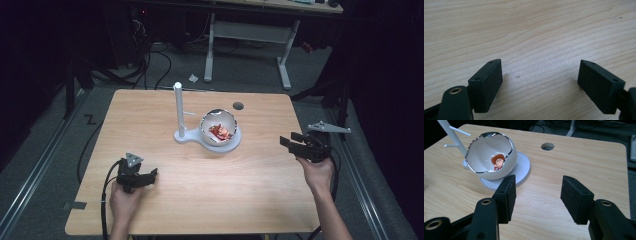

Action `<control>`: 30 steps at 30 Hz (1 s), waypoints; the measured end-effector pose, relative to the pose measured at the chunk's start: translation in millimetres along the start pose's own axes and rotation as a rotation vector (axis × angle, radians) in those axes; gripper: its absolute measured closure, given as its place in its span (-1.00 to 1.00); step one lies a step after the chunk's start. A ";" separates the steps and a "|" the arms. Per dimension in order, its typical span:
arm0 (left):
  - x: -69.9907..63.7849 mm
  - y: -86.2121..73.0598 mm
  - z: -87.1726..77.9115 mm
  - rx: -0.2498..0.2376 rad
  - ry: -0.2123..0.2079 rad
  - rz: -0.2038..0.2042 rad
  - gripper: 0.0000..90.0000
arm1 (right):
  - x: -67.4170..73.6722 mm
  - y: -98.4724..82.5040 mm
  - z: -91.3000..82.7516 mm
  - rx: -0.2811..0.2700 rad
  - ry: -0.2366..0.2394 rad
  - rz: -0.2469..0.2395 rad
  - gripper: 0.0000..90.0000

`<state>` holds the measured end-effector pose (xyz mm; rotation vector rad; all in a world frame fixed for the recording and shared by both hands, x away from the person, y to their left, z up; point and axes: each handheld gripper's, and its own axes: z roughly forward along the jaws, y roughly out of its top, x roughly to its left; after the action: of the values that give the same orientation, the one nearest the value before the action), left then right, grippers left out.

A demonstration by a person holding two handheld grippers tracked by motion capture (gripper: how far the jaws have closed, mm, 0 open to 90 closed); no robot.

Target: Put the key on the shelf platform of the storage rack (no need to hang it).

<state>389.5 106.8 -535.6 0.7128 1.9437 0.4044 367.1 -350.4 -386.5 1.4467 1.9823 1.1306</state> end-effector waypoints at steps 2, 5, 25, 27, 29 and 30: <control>-0.1 0.0 0.0 0.000 0.000 -0.001 -0.55 | -2.1 -3.2 -2.9 -0.012 -0.002 0.007 0.02; 0.1 0.0 0.0 0.000 -0.001 0.001 -0.55 | -4.9 -8.0 -6.1 -0.023 -0.002 0.019 0.01; -0.4 -0.1 0.1 -0.002 0.002 -0.007 -0.54 | -10.5 -41.0 -22.9 -0.072 0.042 0.074 0.01; -0.5 -0.1 0.1 -0.002 0.003 -0.008 -0.54 | -9.3 -44.3 -23.8 -0.068 0.042 0.075 0.01; -0.4 -0.1 0.1 -0.001 0.002 -0.005 -0.54 | -8.6 -46.9 -24.2 -0.068 0.062 0.086 0.01; -0.4 -0.1 0.1 -0.002 0.002 -0.006 -0.54 | -7.8 -48.2 -24.9 -0.071 0.070 0.094 0.01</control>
<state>389.7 106.5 -535.4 0.7060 1.9465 0.4031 324.1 -372.3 -412.3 1.4960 1.9173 1.2947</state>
